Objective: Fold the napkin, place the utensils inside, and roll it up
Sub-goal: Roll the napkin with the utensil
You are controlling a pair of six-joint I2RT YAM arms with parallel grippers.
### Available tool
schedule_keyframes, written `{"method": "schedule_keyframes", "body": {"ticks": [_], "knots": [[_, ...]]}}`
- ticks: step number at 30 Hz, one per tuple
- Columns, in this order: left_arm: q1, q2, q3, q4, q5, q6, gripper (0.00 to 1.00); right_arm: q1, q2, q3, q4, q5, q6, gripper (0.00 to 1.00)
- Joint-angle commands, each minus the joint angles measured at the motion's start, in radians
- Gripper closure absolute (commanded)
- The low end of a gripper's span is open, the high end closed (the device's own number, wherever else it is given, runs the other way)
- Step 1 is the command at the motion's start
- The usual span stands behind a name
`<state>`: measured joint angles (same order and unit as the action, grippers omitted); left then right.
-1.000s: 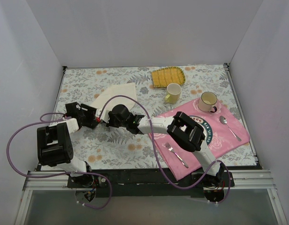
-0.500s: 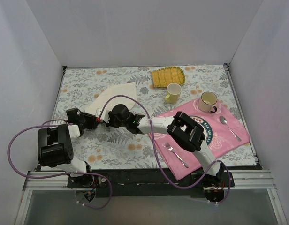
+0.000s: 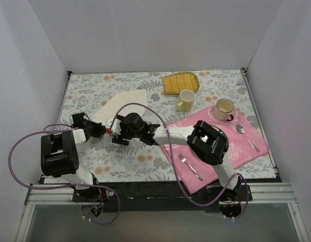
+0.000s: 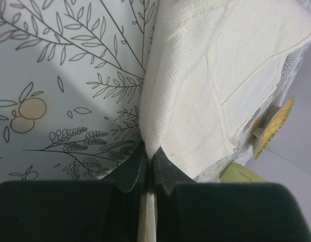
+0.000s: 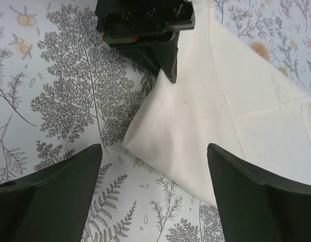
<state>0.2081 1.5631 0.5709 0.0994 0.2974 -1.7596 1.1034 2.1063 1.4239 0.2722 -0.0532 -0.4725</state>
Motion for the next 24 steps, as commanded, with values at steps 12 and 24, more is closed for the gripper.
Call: {"method": "schedule_keyframes", "body": {"ticks": [12,24], "knots": [[-0.027,-0.067,0.046,-0.314,-0.060,0.008,1.00,0.087,0.050,0.089,0.033,0.199,-0.009,0.02],[-0.044,-0.106,0.063,-0.383,-0.052,0.020,1.00,0.111,0.210,0.179,0.142,0.338,-0.032,0.17]]}}
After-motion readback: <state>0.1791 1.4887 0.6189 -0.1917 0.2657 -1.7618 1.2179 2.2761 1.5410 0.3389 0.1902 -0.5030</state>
